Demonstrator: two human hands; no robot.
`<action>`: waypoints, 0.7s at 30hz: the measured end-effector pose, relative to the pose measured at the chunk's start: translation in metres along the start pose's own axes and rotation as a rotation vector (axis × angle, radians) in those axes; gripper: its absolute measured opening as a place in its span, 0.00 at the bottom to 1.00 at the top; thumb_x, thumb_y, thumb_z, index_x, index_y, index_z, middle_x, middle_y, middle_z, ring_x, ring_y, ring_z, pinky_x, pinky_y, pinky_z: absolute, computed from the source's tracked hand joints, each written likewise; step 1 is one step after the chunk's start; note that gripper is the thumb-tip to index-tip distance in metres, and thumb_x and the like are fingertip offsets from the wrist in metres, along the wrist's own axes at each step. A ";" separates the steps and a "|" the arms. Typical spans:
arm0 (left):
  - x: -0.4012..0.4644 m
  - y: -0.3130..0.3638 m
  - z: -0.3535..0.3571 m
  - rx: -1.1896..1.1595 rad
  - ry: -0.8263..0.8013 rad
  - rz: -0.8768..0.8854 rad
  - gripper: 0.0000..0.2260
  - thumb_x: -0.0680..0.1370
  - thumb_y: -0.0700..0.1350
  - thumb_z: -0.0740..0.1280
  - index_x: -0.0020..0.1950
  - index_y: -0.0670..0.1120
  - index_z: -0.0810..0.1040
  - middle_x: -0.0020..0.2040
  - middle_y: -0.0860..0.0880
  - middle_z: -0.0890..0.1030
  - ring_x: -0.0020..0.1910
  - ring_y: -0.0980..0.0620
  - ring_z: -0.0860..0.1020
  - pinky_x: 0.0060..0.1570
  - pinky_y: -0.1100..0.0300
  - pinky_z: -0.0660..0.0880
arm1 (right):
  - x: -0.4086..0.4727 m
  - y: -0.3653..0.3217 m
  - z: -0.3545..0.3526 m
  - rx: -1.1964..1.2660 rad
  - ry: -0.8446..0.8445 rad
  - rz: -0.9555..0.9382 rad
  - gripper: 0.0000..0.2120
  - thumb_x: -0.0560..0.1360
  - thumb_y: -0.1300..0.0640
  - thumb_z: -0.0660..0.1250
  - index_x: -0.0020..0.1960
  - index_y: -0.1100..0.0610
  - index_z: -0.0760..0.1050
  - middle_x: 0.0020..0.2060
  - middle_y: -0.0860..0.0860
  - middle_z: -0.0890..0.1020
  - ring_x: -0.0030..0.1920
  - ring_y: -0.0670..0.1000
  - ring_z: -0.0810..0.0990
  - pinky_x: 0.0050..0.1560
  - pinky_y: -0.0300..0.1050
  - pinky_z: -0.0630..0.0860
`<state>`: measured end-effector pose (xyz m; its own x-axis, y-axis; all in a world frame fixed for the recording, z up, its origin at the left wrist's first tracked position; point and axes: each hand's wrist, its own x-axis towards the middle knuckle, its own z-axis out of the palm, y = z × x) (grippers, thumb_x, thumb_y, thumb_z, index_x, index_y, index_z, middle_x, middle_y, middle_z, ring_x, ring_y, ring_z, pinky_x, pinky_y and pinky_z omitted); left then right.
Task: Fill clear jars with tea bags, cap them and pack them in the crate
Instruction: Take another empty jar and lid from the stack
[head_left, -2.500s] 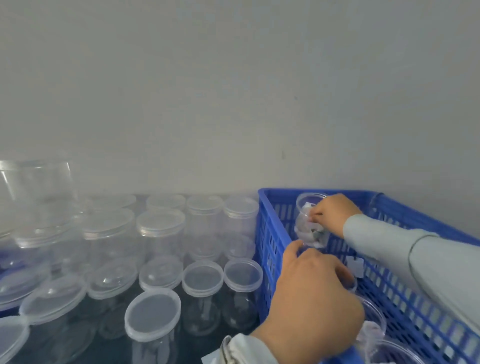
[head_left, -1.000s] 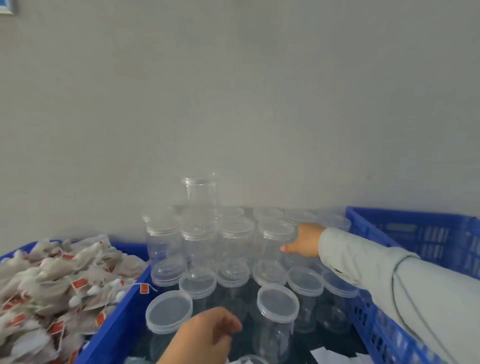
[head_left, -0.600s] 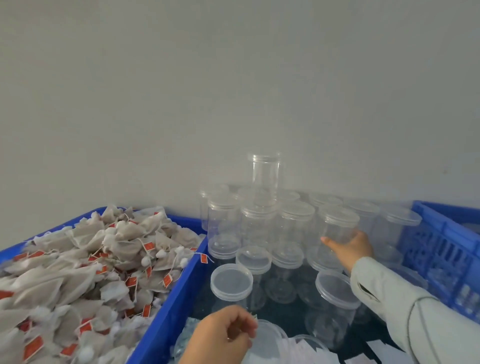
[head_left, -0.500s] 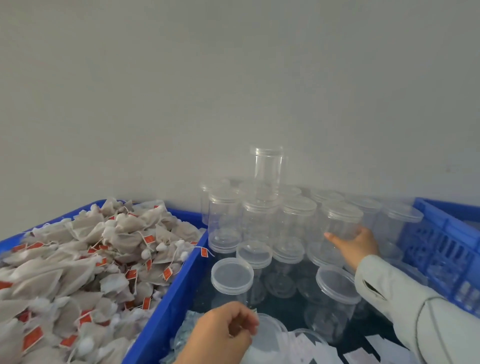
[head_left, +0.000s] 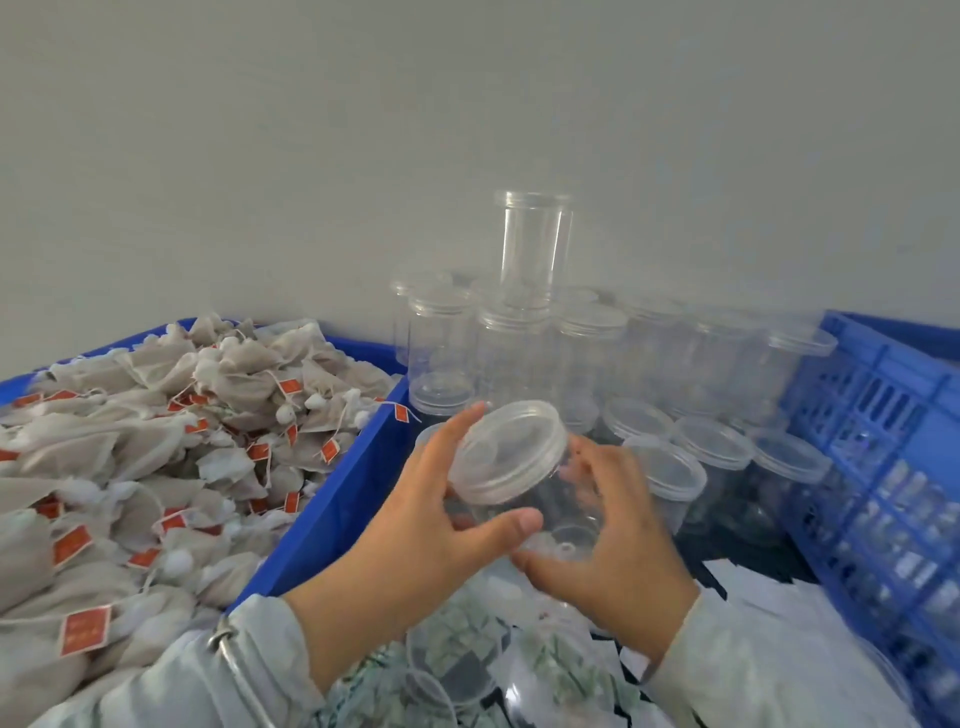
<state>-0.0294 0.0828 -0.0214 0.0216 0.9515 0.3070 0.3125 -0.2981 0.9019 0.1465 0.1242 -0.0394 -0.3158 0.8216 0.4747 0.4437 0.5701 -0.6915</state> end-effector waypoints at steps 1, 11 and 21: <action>-0.001 0.000 -0.001 0.073 0.000 0.026 0.37 0.58 0.70 0.69 0.62 0.77 0.55 0.64 0.68 0.65 0.61 0.70 0.69 0.54 0.76 0.69 | -0.007 0.001 0.009 0.018 -0.055 -0.011 0.40 0.55 0.39 0.73 0.65 0.40 0.63 0.59 0.37 0.67 0.61 0.35 0.68 0.55 0.27 0.68; -0.007 0.004 0.001 0.575 -0.196 -0.075 0.51 0.55 0.81 0.58 0.74 0.65 0.47 0.57 0.64 0.58 0.54 0.67 0.66 0.51 0.70 0.66 | -0.034 0.003 0.014 0.102 -0.146 0.017 0.44 0.59 0.47 0.75 0.71 0.40 0.59 0.64 0.40 0.72 0.65 0.43 0.71 0.64 0.48 0.71; -0.024 0.002 0.030 0.637 -0.134 0.000 0.41 0.59 0.73 0.64 0.67 0.62 0.54 0.58 0.59 0.58 0.59 0.58 0.71 0.52 0.66 0.68 | -0.061 0.021 0.023 -0.070 0.084 -0.121 0.41 0.63 0.47 0.77 0.70 0.46 0.62 0.64 0.34 0.70 0.64 0.36 0.68 0.60 0.38 0.71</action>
<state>-0.0014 0.0615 -0.0364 0.1272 0.9651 0.2288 0.8138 -0.2334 0.5322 0.1562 0.0855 -0.0952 -0.3005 0.7431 0.5979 0.4647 0.6615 -0.5886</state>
